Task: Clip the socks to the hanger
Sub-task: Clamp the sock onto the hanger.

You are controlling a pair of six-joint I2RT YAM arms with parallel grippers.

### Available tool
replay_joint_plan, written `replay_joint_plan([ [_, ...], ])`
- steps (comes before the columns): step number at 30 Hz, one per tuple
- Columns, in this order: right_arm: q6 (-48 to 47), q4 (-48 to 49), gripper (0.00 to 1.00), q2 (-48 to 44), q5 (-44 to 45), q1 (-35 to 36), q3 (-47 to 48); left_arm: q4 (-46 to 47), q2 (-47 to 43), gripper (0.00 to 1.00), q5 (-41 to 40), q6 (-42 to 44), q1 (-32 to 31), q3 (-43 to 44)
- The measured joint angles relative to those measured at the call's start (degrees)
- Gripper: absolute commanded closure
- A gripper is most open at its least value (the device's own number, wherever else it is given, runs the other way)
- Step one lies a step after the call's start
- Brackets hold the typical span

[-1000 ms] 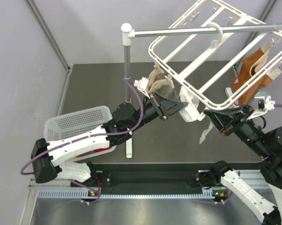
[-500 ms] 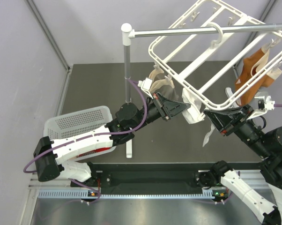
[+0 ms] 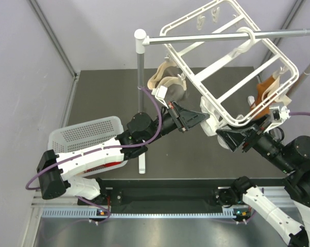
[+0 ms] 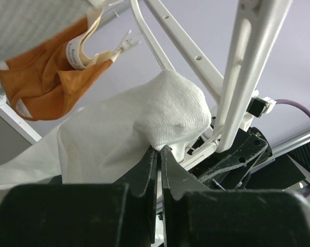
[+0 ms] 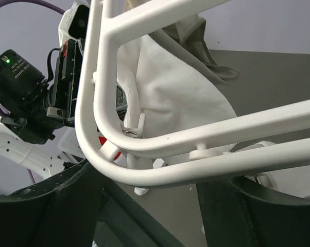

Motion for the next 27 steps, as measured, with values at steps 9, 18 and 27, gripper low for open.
replay_joint_plan([
  [9, -0.9, -2.1, 0.21, 0.0, 0.4, 0.0, 0.2, -7.1, 0.0, 0.49, -0.3, 3.2, 0.0, 2.5],
  [18, -3.3, -5.4, 0.22, 0.0, 4.6, 0.0, 2.4, -14.3, -4.0, 0.43, 2.5, 8.0, 0.0, -1.1],
  [27, -6.1, -9.6, 0.21, 0.0, 8.6, 0.0, 6.3, -23.4, -16.3, 0.33, -2.9, 17.2, -0.1, -4.3],
])
